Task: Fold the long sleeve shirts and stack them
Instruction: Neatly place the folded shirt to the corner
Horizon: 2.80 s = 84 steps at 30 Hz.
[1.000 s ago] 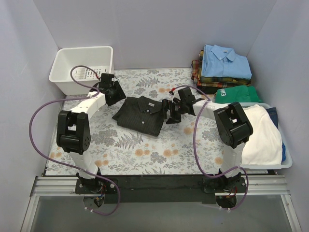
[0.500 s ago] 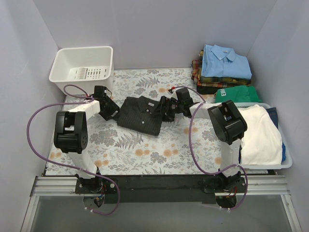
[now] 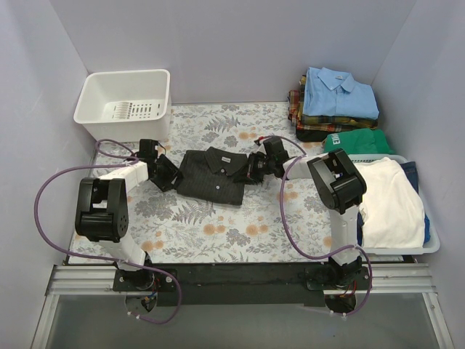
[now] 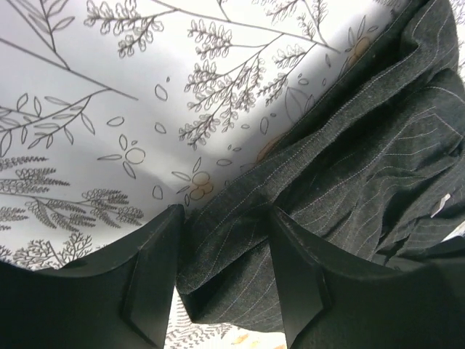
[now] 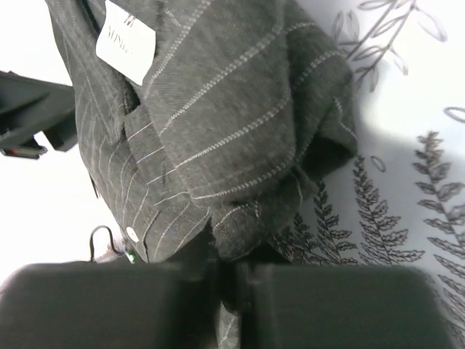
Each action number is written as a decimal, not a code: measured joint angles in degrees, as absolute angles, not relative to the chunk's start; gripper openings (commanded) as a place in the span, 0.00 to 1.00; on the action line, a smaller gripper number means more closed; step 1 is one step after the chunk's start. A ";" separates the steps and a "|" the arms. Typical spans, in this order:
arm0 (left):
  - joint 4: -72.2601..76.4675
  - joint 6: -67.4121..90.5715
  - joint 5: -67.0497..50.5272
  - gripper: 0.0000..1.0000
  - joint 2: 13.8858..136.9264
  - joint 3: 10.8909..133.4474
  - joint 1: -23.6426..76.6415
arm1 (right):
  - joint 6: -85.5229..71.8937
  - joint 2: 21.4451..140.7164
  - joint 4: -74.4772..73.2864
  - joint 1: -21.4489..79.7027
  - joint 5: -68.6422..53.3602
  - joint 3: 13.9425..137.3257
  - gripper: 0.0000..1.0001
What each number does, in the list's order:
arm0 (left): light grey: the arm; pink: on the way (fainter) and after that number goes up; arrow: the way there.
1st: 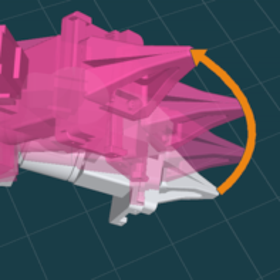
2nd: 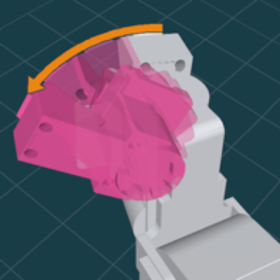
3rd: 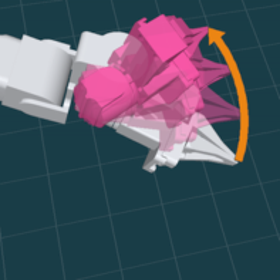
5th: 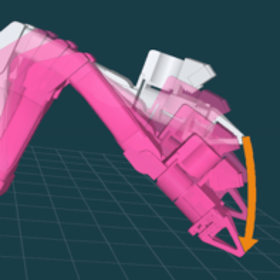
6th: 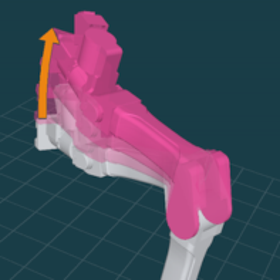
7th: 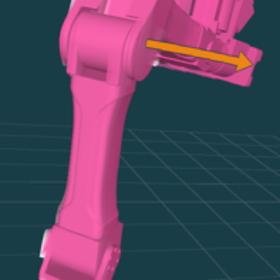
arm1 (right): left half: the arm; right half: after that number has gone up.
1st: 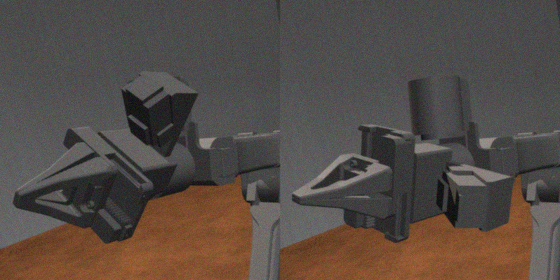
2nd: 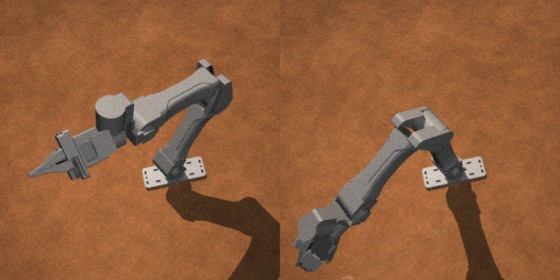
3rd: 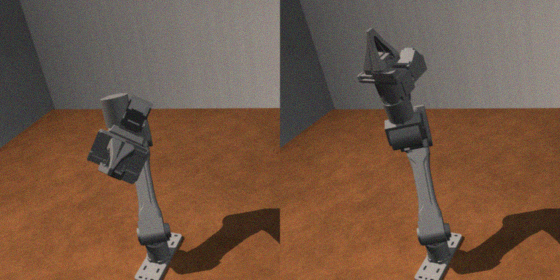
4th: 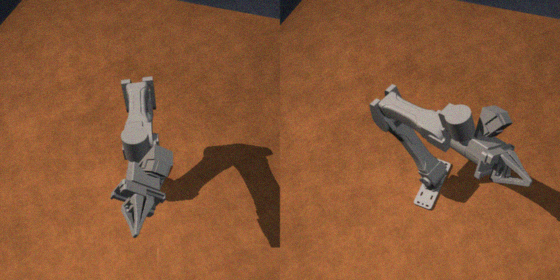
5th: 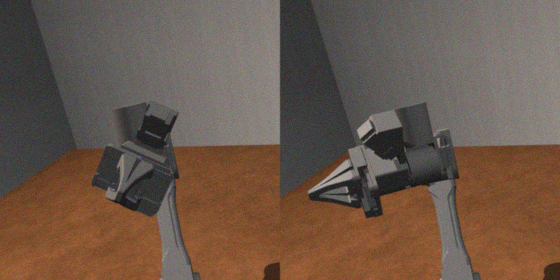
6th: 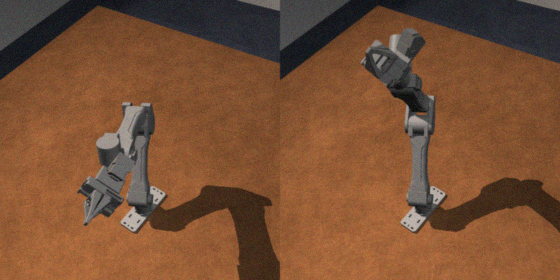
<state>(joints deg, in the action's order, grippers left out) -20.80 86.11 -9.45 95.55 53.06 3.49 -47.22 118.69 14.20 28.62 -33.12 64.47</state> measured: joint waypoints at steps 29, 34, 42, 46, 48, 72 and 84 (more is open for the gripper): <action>-31.35 79.66 -6.68 0.58 88.36 62.83 2.70 | -0.16 126.21 -37.36 17.98 1.50 117.51 0.01; -31.40 78.98 -7.64 0.59 88.79 63.11 2.68 | 4.84 129.75 -40.18 16.91 5.32 125.12 0.01; -31.29 78.30 -8.82 0.59 89.73 64.25 2.68 | 11.62 130.10 -37.15 12.51 11.20 128.07 0.01; -31.42 78.13 -9.45 0.58 90.59 64.25 2.70 | 13.67 130.10 -34.22 10.35 14.68 128.22 0.01; -31.64 77.97 -9.65 0.58 90.76 64.25 2.70 | 14.00 130.10 -32.29 9.23 16.27 128.60 0.01; -32.91 78.41 -10.24 0.58 95.59 65.58 2.70 | 11.79 127.48 -8.82 3.68 33.54 133.08 0.01; -33.23 78.39 -10.79 0.58 96.60 67.33 2.72 | 9.19 132.66 -6.63 1.96 39.27 131.57 0.17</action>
